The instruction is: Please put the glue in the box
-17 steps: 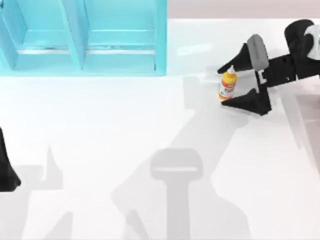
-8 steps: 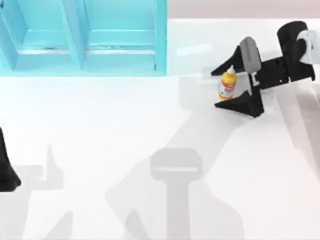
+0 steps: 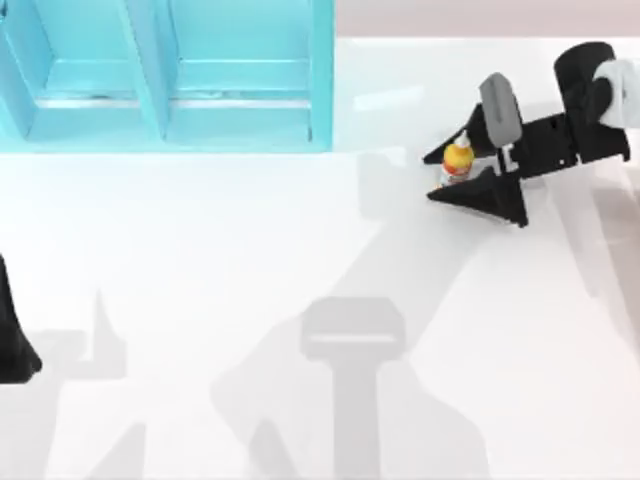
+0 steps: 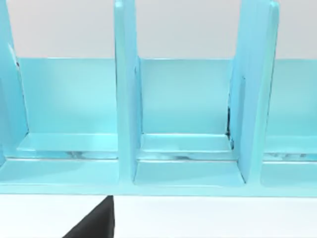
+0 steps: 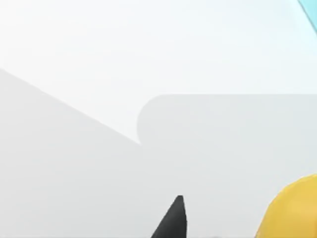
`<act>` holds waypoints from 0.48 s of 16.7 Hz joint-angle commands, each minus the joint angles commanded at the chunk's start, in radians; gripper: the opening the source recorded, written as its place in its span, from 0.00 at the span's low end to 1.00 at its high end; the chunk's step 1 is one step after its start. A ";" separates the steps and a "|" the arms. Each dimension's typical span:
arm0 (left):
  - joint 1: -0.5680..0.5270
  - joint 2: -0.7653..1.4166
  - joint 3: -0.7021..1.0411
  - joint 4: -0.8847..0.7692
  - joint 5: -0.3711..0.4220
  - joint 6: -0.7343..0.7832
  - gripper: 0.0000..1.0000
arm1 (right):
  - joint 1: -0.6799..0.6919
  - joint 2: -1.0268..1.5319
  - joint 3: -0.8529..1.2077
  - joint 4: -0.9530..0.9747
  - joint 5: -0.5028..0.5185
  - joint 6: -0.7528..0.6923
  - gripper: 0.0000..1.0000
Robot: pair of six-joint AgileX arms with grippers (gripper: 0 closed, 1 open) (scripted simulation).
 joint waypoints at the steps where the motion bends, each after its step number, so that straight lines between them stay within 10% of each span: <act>1: 0.000 0.000 0.000 0.000 0.000 0.000 1.00 | 0.000 0.000 0.000 0.000 0.000 0.000 0.32; 5: 0.000 0.000 0.000 0.000 0.000 0.000 1.00 | 0.000 0.000 0.000 0.000 0.000 0.000 0.02; 8: 0.000 0.000 0.000 0.000 0.000 0.000 1.00 | 0.000 0.000 0.000 0.000 0.000 0.000 0.00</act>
